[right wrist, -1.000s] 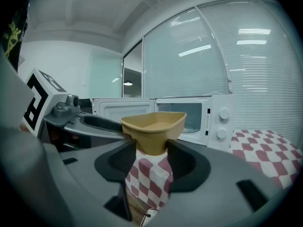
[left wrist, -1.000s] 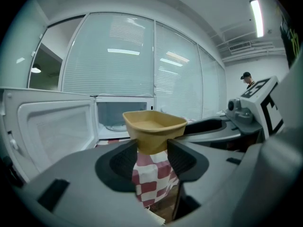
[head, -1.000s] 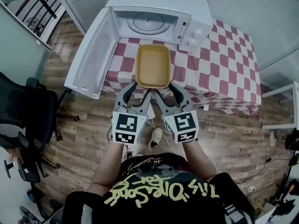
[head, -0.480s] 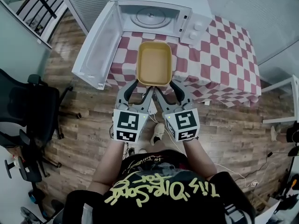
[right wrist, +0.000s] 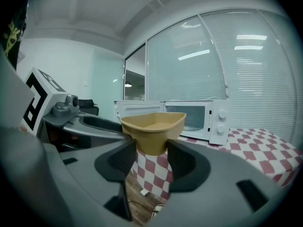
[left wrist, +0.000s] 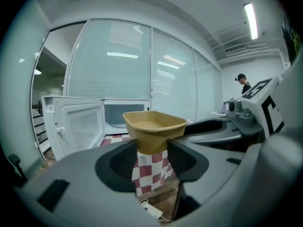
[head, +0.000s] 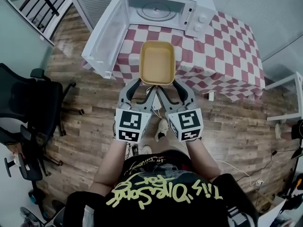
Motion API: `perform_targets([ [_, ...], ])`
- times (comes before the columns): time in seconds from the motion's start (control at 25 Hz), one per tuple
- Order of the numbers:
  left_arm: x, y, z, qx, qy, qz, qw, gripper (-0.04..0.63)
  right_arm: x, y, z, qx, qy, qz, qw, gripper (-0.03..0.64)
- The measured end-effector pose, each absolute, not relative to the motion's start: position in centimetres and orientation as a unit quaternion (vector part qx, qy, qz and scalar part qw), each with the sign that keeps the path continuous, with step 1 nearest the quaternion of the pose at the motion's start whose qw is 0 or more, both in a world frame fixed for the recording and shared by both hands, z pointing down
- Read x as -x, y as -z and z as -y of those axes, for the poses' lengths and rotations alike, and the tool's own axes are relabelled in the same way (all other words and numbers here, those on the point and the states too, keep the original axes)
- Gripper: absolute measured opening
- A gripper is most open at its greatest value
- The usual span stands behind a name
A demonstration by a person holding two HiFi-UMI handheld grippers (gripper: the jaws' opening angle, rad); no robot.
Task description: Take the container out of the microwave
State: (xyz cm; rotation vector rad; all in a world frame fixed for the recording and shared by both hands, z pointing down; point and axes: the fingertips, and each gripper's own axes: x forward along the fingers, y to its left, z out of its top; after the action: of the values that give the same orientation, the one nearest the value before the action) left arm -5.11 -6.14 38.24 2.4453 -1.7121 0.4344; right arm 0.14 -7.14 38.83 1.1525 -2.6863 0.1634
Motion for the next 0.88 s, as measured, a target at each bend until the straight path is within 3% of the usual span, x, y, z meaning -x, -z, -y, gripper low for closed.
perform_targets([
  [0.88,4.9,-36.5,-4.3,-0.827,-0.136,0.544,0.043,0.201,-0.4,-37.2,-3.6,-0.421,-0.046,0.901,0.092,0.21],
])
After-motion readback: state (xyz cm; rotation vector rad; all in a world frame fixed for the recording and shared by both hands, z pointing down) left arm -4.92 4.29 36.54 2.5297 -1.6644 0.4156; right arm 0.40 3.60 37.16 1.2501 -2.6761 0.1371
